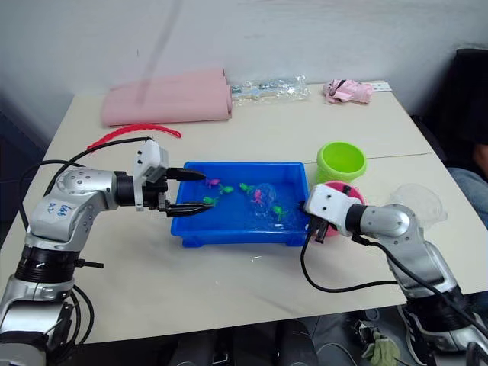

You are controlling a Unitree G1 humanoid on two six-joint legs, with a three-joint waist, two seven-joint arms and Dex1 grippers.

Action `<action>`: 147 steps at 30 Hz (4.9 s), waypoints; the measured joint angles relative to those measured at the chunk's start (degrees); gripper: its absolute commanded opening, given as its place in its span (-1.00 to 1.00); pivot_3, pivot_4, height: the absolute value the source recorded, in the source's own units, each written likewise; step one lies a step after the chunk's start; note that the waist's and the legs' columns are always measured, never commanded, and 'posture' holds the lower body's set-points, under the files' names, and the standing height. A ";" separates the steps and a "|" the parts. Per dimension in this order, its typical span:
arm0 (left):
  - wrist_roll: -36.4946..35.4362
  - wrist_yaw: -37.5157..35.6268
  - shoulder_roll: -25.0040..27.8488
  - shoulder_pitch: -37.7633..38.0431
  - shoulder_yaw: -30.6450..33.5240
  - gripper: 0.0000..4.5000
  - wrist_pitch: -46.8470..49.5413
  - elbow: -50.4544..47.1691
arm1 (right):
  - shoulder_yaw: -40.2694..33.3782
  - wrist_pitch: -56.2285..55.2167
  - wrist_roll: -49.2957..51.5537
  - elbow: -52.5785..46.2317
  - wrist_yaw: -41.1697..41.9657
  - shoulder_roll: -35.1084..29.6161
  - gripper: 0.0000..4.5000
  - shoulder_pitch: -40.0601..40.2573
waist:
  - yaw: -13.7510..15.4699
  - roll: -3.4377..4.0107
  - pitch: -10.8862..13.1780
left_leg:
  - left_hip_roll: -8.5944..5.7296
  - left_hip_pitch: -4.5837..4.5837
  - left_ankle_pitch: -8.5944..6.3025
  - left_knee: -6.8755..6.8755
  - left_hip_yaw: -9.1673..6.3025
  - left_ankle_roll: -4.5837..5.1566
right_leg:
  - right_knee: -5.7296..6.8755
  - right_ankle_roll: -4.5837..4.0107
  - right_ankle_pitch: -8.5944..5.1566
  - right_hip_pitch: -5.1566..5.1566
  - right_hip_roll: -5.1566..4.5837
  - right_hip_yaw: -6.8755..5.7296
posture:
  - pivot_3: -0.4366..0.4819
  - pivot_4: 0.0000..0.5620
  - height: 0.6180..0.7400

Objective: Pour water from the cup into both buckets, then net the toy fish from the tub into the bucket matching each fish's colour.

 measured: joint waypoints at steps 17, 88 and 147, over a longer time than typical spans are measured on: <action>-1.69 -6.01 -8.65 -7.66 -5.39 0.96 -3.52 6.80 | -32.96 27.62 22.76 -22.14 0.96 -7.95 -1.00 11.89 | 0.88 -0.01 0.00 | -0.16 -0.03 -0.04 -0.02 -0.02 0.01 | -0.19 0.00 0.00 0.01 0.02 -0.03 | -0.05 -0.47 0.96; -6.50 7.32 7.20 17.11 14.59 0.96 9.30 -15.19 | 9.62 26.48 26.50 15.56 -7.96 8.82 -1.00 -20.00 | -0.88 -0.04 -0.01 | 0.03 -0.10 -0.08 -0.10 -0.11 0.02 | -0.09 -0.07 -0.03 -0.03 -0.06 -0.13 | -0.05 -0.47 0.96; -7.77 9.64 7.15 12.26 10.49 0.96 5.57 -10.46 | 7.09 26.96 16.40 23.18 -3.45 11.34 -1.00 -26.02 | -1.67 -0.04 -0.01 | 0.02 -0.15 -0.11 -0.47 0.66 -0.07 | -0.03 -0.06 -0.03 -0.66 -0.04 0.34 | -0.05 -0.47 0.96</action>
